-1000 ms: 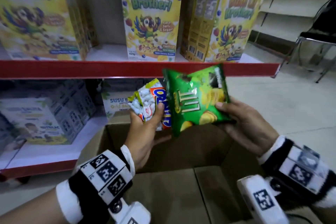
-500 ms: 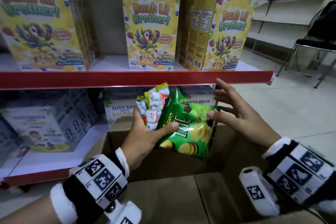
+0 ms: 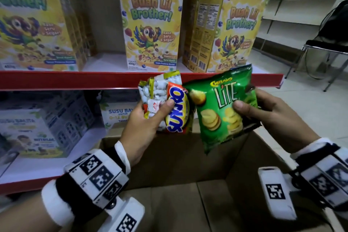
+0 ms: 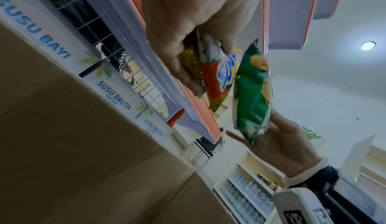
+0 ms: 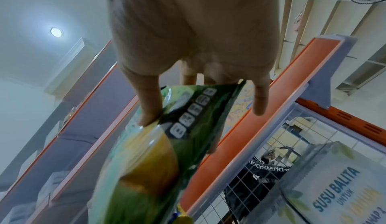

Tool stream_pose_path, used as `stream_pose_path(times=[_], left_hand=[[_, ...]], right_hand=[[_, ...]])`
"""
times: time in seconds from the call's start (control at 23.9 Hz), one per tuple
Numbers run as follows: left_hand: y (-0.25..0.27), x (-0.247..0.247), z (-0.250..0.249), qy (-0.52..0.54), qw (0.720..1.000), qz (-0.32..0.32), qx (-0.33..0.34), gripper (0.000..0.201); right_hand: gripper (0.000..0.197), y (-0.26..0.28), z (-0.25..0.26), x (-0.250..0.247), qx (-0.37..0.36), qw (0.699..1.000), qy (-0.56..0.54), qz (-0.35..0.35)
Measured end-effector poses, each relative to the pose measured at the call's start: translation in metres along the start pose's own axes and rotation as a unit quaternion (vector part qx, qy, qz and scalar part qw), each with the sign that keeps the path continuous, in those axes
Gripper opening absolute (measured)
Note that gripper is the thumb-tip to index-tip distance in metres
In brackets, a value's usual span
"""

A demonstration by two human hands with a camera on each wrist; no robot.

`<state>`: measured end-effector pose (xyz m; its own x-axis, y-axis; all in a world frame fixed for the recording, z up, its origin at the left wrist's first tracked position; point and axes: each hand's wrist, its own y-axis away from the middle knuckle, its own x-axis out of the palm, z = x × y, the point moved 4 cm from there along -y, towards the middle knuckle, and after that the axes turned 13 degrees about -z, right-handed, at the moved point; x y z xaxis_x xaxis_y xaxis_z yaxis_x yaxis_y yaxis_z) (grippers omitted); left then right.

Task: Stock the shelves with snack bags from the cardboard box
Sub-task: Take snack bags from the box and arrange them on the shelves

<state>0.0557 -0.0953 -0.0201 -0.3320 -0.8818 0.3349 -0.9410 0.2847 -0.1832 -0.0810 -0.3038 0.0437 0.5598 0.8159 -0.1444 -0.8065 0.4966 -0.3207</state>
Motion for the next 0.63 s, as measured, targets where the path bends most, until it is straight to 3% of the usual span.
stream_pose_path(times=[0.17, 0.38, 0.5, 0.63], left_hand=[[-0.016, 0.013, -0.006, -0.013, 0.999, -0.028, 0.038, 0.039], [-0.039, 0.015, -0.027, -0.015, 0.997, -0.063, 0.052, 0.040], [-0.051, 0.022, -0.068, -0.034, 0.994, -0.093, 0.041, 0.043], [-0.046, 0.035, -0.125, -0.081, 0.988, -0.126, 0.043, 0.054]], right_hand=[[0.049, -0.015, -0.005, 0.010, 0.004, 0.996, -0.078, -0.037], [0.049, -0.040, -0.009, 0.031, 0.041, 0.990, -0.115, -0.068], [0.034, -0.058, 0.024, 0.039, 0.075, 0.988, -0.108, -0.075], [0.035, -0.066, 0.076, 0.036, 0.101, 0.987, -0.098, -0.077]])
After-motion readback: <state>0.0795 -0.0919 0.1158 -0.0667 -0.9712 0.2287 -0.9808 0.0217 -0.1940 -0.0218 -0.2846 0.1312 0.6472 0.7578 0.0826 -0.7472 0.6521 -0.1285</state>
